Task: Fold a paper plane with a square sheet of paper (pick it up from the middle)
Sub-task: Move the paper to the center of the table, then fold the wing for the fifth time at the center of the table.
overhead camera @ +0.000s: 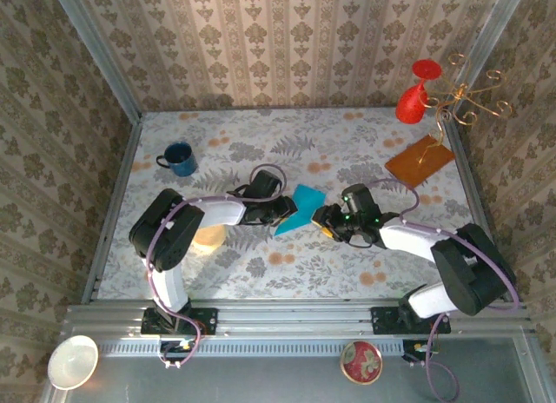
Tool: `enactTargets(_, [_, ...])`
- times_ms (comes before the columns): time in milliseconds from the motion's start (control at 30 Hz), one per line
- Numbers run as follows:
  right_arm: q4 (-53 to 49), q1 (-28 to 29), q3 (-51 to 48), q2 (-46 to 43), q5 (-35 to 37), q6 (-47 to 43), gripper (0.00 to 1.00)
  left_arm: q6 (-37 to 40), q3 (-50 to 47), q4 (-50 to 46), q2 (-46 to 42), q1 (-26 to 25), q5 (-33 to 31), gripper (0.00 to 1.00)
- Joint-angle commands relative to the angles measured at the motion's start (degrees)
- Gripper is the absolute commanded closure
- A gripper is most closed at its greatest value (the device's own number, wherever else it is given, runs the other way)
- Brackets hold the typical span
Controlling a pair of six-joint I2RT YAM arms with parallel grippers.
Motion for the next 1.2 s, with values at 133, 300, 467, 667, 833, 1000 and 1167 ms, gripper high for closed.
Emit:
enactTargets(133, [3.44,0.77,1.53,3.96,2.59,2.85,0.60,-3.29,-2.86,-2.58,0.46,0.68,-1.26,0.65])
enactTargets(300, [3.88,0.77,2.93,6.74,2.87,2.65,0.63,-3.24,-2.48,-2.97,0.81,1.04,-0.49,0.65])
enactTargets(467, [5.04,0.77,4.19,8.50,2.81,2.08,0.68,-3.27,-2.39,-3.35,0.81,1.34,-0.18,0.65])
enactTargets(667, [3.79,0.77,4.98,9.65,4.73,1.89,0.70,-3.02,-2.38,-3.21,1.02,1.44,0.31,0.65])
enactTargets(833, [3.58,0.94,4.99,10.60,4.90,1.94,0.69,-3.03,-2.47,-3.05,1.34,1.61,0.67,0.65])
enactTargets(1000, [3.94,1.14,5.34,11.64,4.44,1.68,0.69,-3.02,-2.39,-2.93,1.38,1.62,0.72,0.65])
enactTargets(1167, [4.90,1.21,6.30,13.39,3.27,1.77,0.71,-3.11,-2.38,-2.88,1.51,1.63,1.06,0.65])
